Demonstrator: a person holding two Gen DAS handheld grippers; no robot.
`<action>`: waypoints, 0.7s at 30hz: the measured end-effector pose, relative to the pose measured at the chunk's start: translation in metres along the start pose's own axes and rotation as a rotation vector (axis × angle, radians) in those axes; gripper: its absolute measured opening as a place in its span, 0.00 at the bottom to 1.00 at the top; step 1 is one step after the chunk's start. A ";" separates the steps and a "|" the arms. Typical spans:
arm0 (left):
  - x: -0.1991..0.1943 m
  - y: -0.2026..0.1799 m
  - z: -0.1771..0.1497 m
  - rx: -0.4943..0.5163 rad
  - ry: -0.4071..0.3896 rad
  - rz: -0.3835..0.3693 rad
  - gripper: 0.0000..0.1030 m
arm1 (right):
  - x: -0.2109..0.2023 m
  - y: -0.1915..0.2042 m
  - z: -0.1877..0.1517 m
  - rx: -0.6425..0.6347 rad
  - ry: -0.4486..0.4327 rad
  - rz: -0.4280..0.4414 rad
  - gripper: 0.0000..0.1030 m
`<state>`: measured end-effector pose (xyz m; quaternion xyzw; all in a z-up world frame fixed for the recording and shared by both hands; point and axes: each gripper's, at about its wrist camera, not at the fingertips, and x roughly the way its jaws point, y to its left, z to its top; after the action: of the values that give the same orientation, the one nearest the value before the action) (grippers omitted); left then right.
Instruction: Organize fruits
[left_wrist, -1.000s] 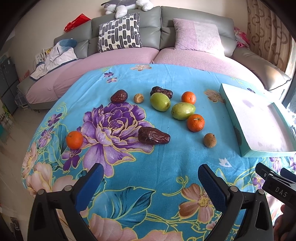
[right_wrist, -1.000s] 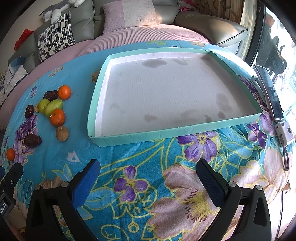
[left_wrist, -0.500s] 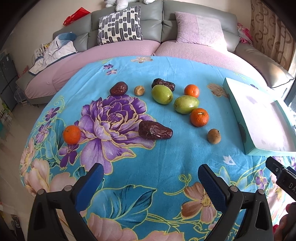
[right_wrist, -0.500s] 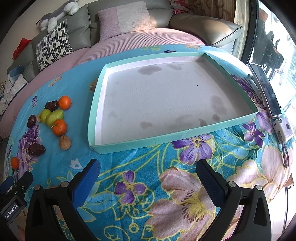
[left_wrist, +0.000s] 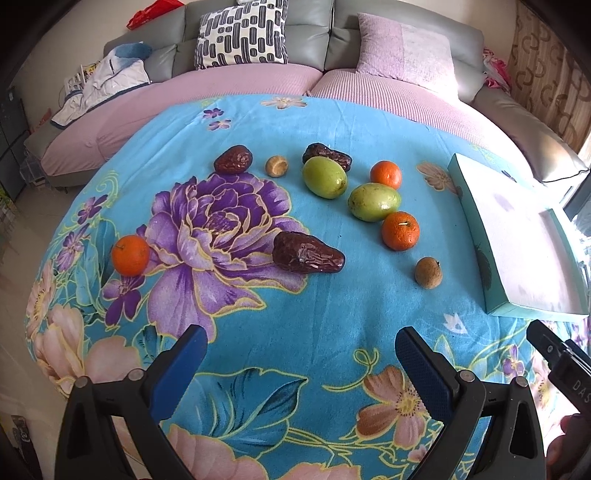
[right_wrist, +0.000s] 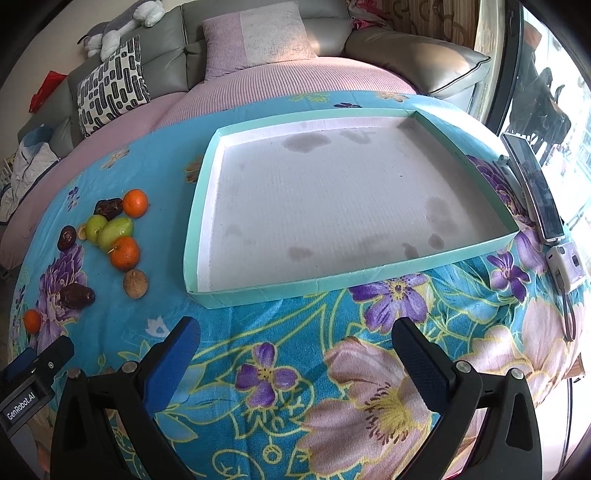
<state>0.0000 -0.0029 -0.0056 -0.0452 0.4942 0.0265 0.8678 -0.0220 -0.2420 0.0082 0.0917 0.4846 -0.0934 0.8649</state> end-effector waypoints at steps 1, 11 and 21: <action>0.001 0.000 0.001 -0.002 0.012 -0.009 1.00 | 0.000 0.002 0.000 -0.006 0.001 -0.001 1.00; -0.020 0.013 0.053 0.022 -0.110 -0.043 1.00 | -0.024 0.040 0.044 -0.096 -0.103 0.079 1.00; -0.025 0.071 0.097 -0.141 -0.218 -0.007 1.00 | -0.026 0.112 0.078 -0.207 -0.181 0.181 0.99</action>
<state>0.0639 0.0779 0.0610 -0.1047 0.3937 0.0628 0.9111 0.0568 -0.1513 0.0779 0.0365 0.4016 0.0278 0.9147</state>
